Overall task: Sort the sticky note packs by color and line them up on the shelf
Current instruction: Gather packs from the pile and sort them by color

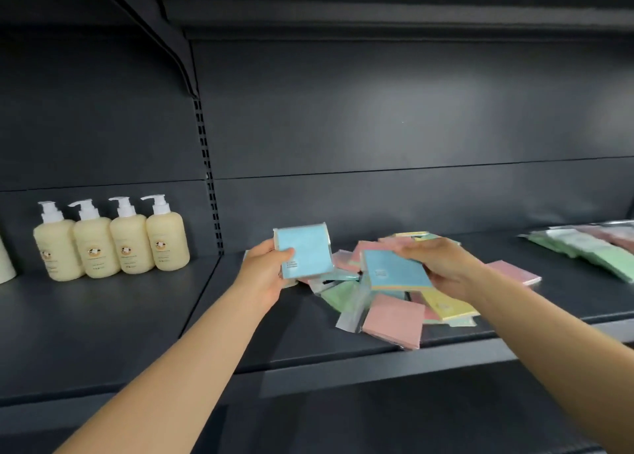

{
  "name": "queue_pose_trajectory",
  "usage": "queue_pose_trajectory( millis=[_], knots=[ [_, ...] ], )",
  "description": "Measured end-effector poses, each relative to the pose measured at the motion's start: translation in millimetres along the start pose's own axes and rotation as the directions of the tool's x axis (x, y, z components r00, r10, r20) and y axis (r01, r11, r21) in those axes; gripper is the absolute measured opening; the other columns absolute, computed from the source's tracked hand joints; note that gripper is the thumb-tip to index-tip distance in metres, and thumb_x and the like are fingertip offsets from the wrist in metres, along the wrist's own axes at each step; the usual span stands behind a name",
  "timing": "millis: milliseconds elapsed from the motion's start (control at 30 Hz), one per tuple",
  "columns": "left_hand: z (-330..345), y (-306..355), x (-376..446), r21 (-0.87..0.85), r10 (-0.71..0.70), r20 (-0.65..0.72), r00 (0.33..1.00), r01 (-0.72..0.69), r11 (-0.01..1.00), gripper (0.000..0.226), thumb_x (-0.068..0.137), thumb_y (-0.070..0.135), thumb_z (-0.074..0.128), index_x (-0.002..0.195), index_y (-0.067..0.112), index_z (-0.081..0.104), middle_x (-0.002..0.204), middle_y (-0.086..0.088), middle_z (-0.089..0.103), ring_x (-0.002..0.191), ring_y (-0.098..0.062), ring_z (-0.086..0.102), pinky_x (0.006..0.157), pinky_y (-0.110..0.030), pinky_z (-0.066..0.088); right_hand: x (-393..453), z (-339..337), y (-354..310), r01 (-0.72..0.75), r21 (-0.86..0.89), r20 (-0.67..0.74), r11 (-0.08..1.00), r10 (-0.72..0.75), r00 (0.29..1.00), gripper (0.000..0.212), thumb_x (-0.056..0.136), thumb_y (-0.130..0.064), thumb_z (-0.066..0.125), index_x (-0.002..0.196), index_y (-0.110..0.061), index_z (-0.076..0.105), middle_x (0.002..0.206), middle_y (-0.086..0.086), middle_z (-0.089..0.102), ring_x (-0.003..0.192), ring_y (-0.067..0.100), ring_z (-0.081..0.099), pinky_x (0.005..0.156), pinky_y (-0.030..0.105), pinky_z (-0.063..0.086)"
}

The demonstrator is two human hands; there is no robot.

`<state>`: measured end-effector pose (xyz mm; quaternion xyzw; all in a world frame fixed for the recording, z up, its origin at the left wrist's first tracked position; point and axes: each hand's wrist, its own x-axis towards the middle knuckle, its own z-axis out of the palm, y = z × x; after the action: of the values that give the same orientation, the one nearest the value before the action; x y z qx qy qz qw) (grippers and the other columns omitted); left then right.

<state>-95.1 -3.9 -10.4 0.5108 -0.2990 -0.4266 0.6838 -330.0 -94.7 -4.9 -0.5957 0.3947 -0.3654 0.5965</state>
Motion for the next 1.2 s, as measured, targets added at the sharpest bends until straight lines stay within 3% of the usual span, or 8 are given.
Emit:
queue_pose_trajectory(
  millis=[100, 233, 400, 500, 633, 767, 900, 1200],
  knots=[
    [46.4, -10.5, -2.3, -0.037, -0.031, 0.016, 0.999, 0.032, 0.999, 0.033, 0.092, -0.011, 0.043, 0.123, -0.004, 0.052, 0.119, -0.017, 0.059, 0.092, -0.028, 0.060, 0.073, -0.034, 0.050, -21.2, -48.8, -2.0, -0.158, 0.164, 0.039, 0.974, 0.153, 0.987, 0.013, 0.091, 0.005, 0.050, 0.098, 0.004, 0.061, 0.075, 0.012, 0.073, 0.062, 0.017, 0.071, 0.054, 0.024, 0.058],
    [108.6, -25.2, -2.0, -0.019, -0.048, 0.067, 0.997, 0.049, 0.999, 0.032, 0.091, -0.013, 0.043, 0.118, -0.002, 0.054, 0.119, -0.018, 0.059, 0.084, -0.026, 0.060, 0.080, -0.039, 0.049, -39.1, -120.4, -2.1, -0.144, 0.139, -0.075, 0.980, 0.156, 0.985, 0.018, 0.090, 0.013, 0.046, 0.103, 0.010, 0.058, 0.090, 0.017, 0.070, 0.076, 0.024, 0.069, 0.057, 0.025, 0.059],
    [191.0, -46.3, 6.6, -0.021, -0.054, 0.104, 0.993, 0.057, 0.998, 0.036, 0.090, -0.013, 0.040, 0.124, -0.006, 0.051, 0.116, -0.021, 0.058, 0.079, -0.025, 0.060, 0.053, -0.028, 0.053, -22.8, -220.7, -3.8, -0.035, 0.125, -0.257, 0.992, 0.066, 0.964, 0.016, 0.090, 0.013, 0.047, 0.098, 0.005, 0.057, 0.101, 0.015, 0.064, 0.084, 0.022, 0.063, 0.063, 0.025, 0.059],
    [240.8, -62.4, 19.2, -0.074, -0.054, 0.069, 0.996, 0.059, 0.996, 0.036, 0.091, -0.013, 0.040, 0.124, -0.006, 0.050, 0.123, -0.023, 0.057, 0.080, -0.026, 0.060, 0.069, -0.037, 0.051, 7.0, -281.6, -1.7, -0.011, 0.049, -0.329, 0.999, 0.027, 0.944, 0.021, 0.089, 0.010, 0.051, 0.108, 0.006, 0.059, 0.107, 0.016, 0.064, 0.086, 0.024, 0.063, 0.081, 0.034, 0.052],
    [307.5, -88.3, 37.3, -0.134, -0.064, -0.024, 0.998, 0.060, 0.989, 0.036, 0.091, -0.013, 0.040, 0.125, -0.007, 0.050, 0.126, -0.022, 0.056, 0.101, -0.033, 0.057, 0.083, -0.043, 0.045, 52.8, -340.4, 9.1, -0.022, -0.023, -0.371, 0.999, 0.012, 0.929, 0.020, 0.085, 0.008, 0.060, 0.105, 0.007, 0.062, 0.106, 0.021, 0.067, 0.089, 0.033, 0.065, 0.088, 0.042, 0.051],
    [362.1, -113.3, 54.2, -0.174, -0.039, -0.106, 0.994, 0.021, 0.985, 0.037, 0.091, -0.012, 0.043, 0.126, -0.003, 0.052, 0.117, -0.016, 0.059, 0.100, -0.032, 0.058, 0.094, -0.047, 0.046, 95.9, -353.6, 35.9, -0.026, -0.076, -0.341, 0.997, -0.001, 0.940, 0.012, 0.084, 0.004, 0.063, 0.094, -0.001, 0.068, 0.101, 0.021, 0.070, 0.088, 0.032, 0.067, 0.089, 0.045, 0.053],
    [394.3, -133.7, 74.6, -0.198, -0.006, -0.191, 0.982, -0.032, 0.980, 0.035, 0.091, -0.010, 0.046, 0.122, 0.001, 0.057, 0.104, -0.011, 0.062, 0.079, -0.022, 0.061, 0.084, -0.037, 0.048, 129.8, -347.5, 62.9, 0.055, -0.179, -0.362, 0.982, -0.117, 0.925, 0.012, 0.083, 0.003, 0.062, 0.091, -0.002, 0.070, 0.084, 0.011, 0.068, 0.076, 0.021, 0.062, 0.069, 0.034, 0.052],
    [411.3, -160.2, 111.5, -0.078, 0.086, -0.336, 0.938, -0.119, 0.990, 0.028, 0.089, -0.006, 0.053, 0.108, 0.011, 0.065, 0.101, -0.006, 0.064, 0.093, -0.022, 0.059, 0.086, -0.032, 0.047, 166.7, -354.6, 78.5, 0.038, -0.432, -0.329, 0.901, -0.197, 0.923, 0.009, 0.089, -0.011, 0.058, 0.094, -0.012, 0.065, 0.082, -0.001, 0.062, 0.069, 0.011, 0.057, 0.053, 0.020, 0.035]
  ],
)
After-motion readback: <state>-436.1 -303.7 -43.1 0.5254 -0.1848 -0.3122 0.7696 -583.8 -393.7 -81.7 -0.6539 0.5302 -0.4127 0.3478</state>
